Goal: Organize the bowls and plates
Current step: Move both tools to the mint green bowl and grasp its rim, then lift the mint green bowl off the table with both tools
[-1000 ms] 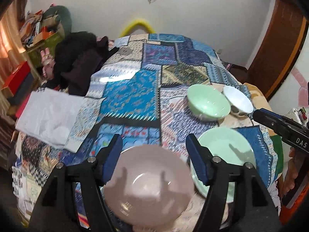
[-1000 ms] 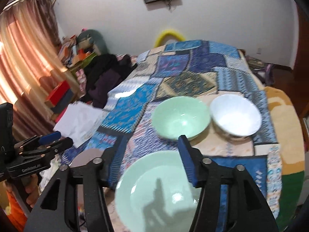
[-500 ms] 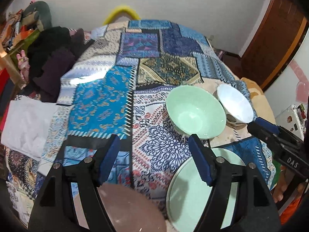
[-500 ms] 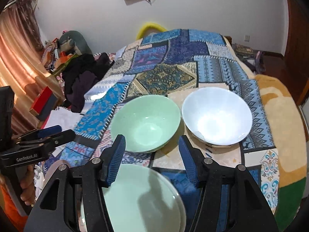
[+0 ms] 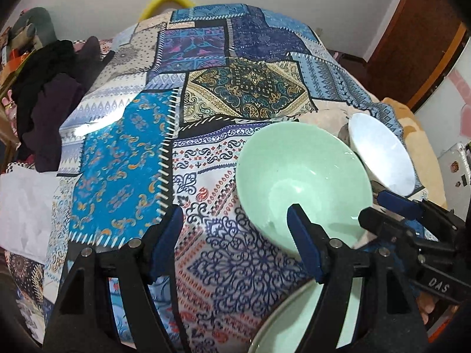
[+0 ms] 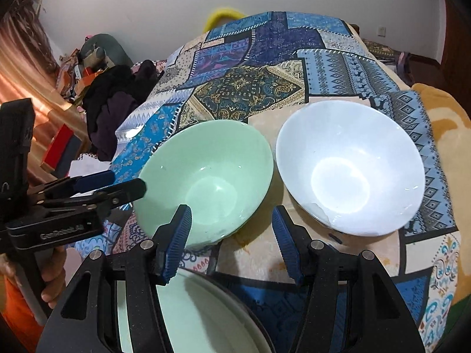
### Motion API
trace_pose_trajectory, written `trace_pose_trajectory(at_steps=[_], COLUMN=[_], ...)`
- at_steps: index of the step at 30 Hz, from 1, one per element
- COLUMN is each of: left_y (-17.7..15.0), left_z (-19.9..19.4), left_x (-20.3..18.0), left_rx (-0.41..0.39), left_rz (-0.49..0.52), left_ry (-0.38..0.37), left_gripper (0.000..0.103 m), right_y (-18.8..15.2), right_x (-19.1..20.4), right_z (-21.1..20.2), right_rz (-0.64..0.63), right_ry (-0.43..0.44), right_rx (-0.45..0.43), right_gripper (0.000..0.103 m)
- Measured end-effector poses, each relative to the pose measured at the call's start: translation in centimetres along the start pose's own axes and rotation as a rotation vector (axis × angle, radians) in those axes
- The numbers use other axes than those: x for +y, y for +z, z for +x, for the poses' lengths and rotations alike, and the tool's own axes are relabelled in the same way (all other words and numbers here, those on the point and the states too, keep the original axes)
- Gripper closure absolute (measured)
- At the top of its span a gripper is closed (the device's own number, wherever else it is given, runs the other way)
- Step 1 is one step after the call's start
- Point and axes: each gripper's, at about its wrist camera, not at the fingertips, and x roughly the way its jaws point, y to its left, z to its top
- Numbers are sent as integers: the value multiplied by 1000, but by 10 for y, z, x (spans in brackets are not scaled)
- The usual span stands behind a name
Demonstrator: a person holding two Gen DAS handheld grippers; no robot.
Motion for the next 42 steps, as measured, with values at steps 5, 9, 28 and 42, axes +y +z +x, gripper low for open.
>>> trace_pose_trajectory(at_steps=[5, 9, 28, 42], left_y=[5, 7, 5, -6], left_z=[19, 28, 45, -6], left_x=[-7, -11, -17, -18], left_rx=[24, 38, 83, 3], left_rz=[34, 59, 63, 52], left_ry=[18, 24, -1, 7], left_gripper=[41, 51, 85, 85], right_y=[3, 5, 9, 6], right_x=[-1, -3, -3, 21], right_z=[11, 18, 27, -10], right_rz=[1, 6, -12, -54], right_ry=[1, -2, -38, -39], right_rx=[23, 37, 51, -15], right_gripper=[59, 69, 77, 77])
